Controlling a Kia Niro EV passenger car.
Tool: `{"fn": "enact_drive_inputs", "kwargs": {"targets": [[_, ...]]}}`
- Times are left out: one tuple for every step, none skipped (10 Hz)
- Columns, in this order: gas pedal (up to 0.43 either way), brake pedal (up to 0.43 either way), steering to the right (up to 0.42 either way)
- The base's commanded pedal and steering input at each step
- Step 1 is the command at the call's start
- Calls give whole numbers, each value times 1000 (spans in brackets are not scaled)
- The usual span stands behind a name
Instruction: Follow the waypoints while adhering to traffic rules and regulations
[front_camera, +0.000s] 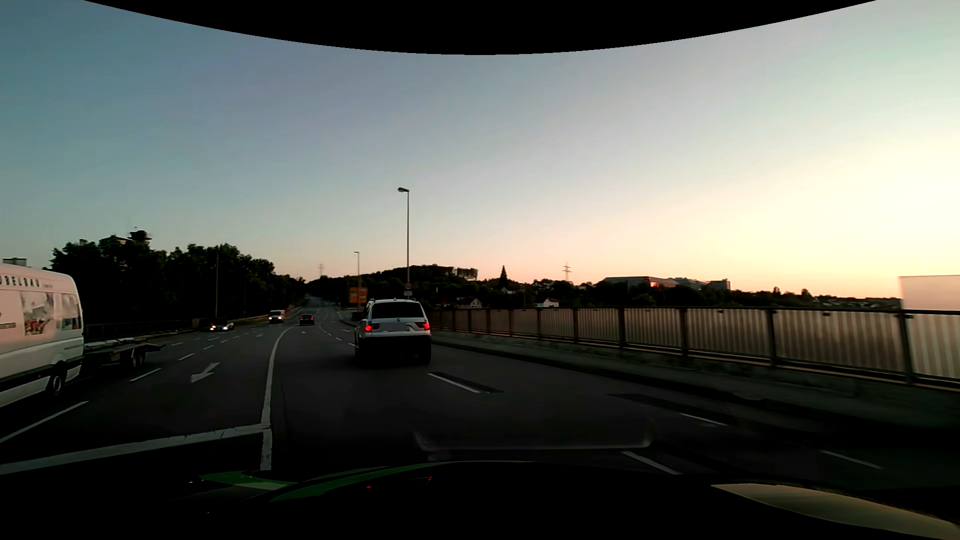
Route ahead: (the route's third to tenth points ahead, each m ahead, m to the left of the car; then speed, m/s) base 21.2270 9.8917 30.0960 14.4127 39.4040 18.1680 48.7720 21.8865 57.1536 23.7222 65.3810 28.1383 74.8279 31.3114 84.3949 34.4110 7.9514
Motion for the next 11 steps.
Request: {"fn": "enact_drive_inputs", "kwargs": {"targets": [[209, 0, -249], [209, 0, -239], [228, 0, -224], [228, 0, -208], [240, 0, -193], [240, 0, -181], [240, 0, -162], [240, 0, -145], [248, 0, -120], [248, 0, -93], [248, 0, -68]]}}
